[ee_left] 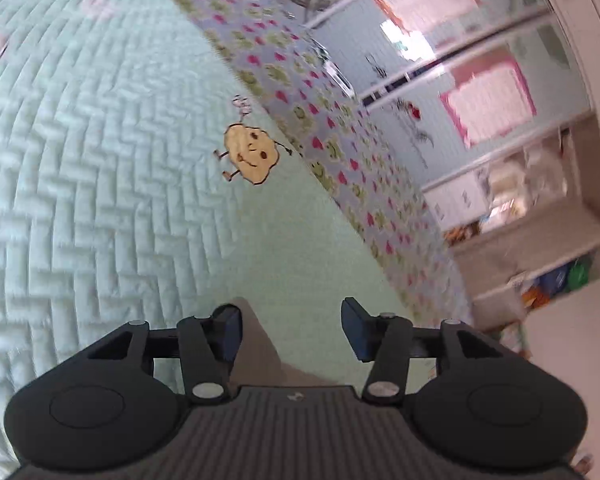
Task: Fold clothes
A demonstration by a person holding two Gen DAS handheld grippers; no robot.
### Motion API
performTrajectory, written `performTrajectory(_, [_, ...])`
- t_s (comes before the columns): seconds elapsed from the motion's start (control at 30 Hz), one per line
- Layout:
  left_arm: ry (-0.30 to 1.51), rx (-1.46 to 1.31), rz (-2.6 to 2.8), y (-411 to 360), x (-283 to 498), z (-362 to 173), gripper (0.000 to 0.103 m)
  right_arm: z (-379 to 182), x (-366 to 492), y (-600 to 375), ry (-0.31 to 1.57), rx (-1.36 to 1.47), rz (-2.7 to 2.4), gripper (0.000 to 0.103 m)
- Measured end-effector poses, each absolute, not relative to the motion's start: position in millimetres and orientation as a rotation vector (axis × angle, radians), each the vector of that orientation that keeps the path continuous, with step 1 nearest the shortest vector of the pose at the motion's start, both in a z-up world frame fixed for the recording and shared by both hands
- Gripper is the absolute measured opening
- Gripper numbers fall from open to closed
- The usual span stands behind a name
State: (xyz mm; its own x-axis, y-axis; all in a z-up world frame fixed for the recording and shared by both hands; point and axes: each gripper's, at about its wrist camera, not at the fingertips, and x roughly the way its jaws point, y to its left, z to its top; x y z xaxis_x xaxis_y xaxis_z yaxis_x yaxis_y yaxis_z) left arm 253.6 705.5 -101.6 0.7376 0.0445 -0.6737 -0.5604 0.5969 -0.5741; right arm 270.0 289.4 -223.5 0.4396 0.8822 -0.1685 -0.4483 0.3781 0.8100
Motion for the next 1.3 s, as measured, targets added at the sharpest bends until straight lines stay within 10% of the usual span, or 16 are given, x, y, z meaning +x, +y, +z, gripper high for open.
performTrajectory(0.17, [0.81, -0.783, 0.369, 703, 259, -88, 0.037, -224, 270, 289, 0.666, 0.764, 0.936, 0.06])
performTrajectory(0.3, [0.421, -1.059, 0.303, 714, 217, -80, 0.069, -224, 270, 289, 0.667, 0.761, 0.935, 0.061])
performTrajectory(0.87, [0.517, -0.672, 0.322, 605, 190, -159, 0.068, -221, 272, 293, 0.672, 0.758, 0.938, 0.061])
performTrajectory(1.0, [0.585, -0.654, 0.35, 614, 204, -174, 0.001, -221, 272, 293, 0.672, 0.756, 0.94, 0.061])
performTrajectory(1.3, [0.553, -0.675, 0.396, 637, 152, -134, 0.002, -222, 274, 292, 0.674, 0.755, 0.942, 0.061])
